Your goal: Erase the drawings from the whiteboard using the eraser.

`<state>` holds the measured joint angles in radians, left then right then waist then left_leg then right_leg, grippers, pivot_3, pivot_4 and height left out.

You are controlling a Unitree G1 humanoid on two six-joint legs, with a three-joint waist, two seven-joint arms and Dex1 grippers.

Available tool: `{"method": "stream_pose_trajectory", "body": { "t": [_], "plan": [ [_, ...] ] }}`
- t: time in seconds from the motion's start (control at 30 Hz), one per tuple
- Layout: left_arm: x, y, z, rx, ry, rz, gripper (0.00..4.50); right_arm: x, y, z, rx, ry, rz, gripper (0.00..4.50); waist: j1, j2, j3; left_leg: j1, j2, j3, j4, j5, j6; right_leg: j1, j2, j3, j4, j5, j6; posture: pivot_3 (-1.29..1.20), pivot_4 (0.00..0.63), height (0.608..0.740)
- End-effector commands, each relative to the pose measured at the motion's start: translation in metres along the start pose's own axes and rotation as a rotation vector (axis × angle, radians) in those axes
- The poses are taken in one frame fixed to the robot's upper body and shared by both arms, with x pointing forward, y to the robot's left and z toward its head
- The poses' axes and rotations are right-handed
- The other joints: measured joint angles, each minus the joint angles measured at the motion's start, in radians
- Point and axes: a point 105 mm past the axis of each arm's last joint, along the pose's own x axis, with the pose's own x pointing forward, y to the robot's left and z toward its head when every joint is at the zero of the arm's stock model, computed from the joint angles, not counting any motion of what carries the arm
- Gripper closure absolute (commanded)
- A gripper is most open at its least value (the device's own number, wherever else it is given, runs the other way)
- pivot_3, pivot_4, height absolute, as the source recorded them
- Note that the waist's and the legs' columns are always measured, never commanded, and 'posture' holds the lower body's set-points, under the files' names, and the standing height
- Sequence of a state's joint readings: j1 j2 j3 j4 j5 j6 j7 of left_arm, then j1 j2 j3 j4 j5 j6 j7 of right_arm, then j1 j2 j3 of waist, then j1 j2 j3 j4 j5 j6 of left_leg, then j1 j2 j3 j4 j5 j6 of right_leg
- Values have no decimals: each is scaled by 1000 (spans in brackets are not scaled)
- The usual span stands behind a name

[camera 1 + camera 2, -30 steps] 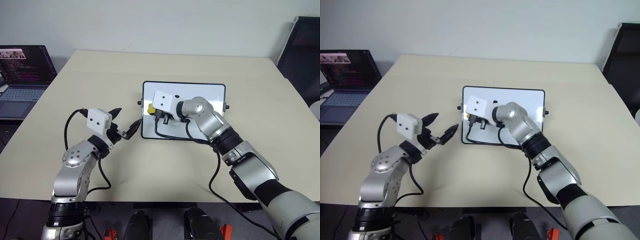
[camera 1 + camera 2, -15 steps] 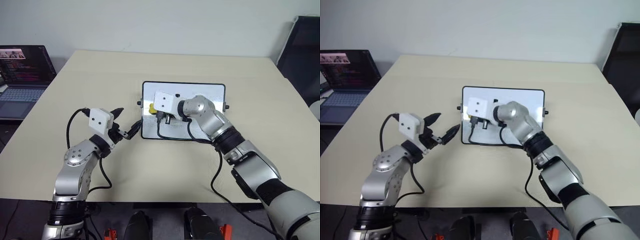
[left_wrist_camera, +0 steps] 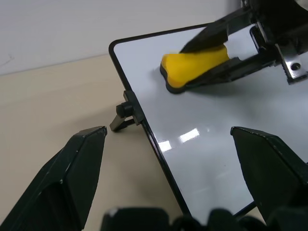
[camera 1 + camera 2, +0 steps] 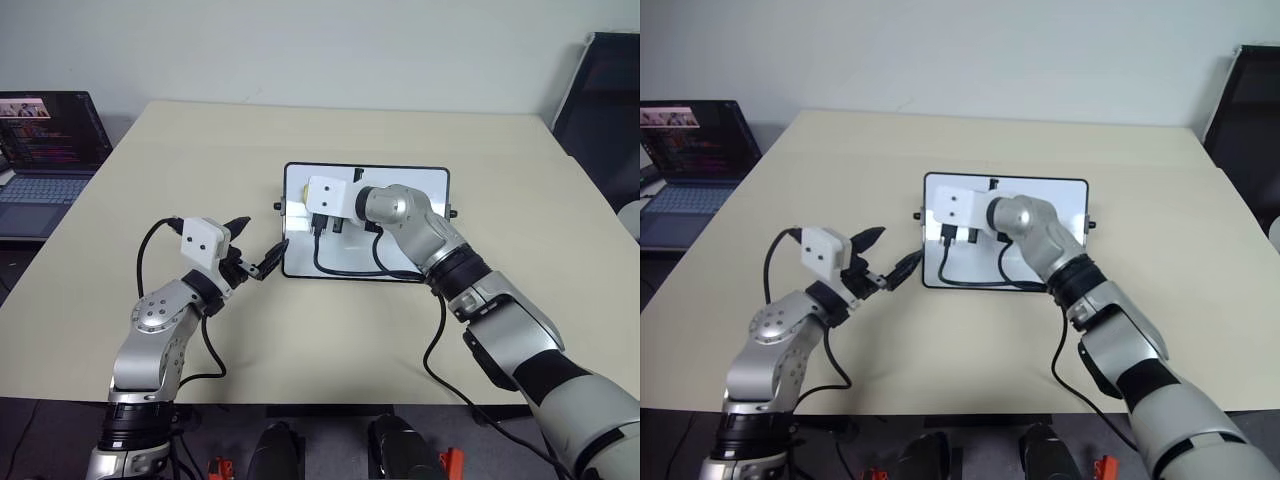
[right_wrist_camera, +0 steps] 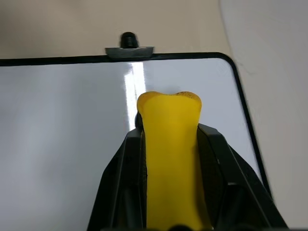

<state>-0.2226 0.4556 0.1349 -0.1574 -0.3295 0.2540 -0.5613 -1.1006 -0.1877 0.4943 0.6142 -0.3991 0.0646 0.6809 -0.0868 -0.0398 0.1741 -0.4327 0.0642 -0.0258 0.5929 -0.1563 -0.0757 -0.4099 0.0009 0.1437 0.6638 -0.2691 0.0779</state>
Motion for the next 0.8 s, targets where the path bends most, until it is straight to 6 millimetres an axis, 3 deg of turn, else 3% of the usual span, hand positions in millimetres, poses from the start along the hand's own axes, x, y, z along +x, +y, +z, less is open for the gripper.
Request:
{"method": "stream_pose_trajectory", "body": {
  "t": [0.03,0.1,0.27,0.4,0.47,0.6,0.7,0.8],
  "plan": [
    [2,0,12,27,-44,-10,0,-4,21,-3,14,2,112,3401,0,0,0,0,0,0,0,0,0,0,0,0,0,0,0,0,150,740],
    [3,0,14,36,-47,-19,0,-6,19,1,34,-17,93,3401,0,0,0,0,0,0,0,0,0,0,0,0,0,0,0,0,150,740],
    [9,-7,20,51,-65,-65,0,-21,-9,16,186,-117,-86,3401,2,0,0,0,0,0,1,0,0,0,0,0,0,0,1,0,150,740],
    [22,-22,32,48,-98,-162,0,-62,-25,10,420,-181,-256,3402,11,0,0,-2,0,-1,0,0,0,0,0,-1,0,0,0,0,150,740],
    [30,-34,39,57,-115,-234,0,-86,-27,-2,555,-178,-362,3402,17,0,0,-2,0,-1,0,0,0,0,0,-1,-1,0,0,0,150,740],
    [49,-57,51,130,-132,-380,0,-146,-2,-38,795,-66,-533,3402,34,0,0,-3,0,-2,0,-1,-1,0,0,-2,-1,-1,0,0,150,740],
    [58,-62,58,112,-159,-415,0,-172,12,-49,887,15,-610,3402,27,1,1,-2,-1,-1,0,-1,-1,-1,0,-1,-1,-1,0,0,150,740],
    [66,-87,59,111,-153,-572,0,-208,29,-69,946,131,-717,3402,22,1,1,-1,0,0,1,-1,-1,-1,0,0,0,-3,4,0,150,740]
  ]
}}
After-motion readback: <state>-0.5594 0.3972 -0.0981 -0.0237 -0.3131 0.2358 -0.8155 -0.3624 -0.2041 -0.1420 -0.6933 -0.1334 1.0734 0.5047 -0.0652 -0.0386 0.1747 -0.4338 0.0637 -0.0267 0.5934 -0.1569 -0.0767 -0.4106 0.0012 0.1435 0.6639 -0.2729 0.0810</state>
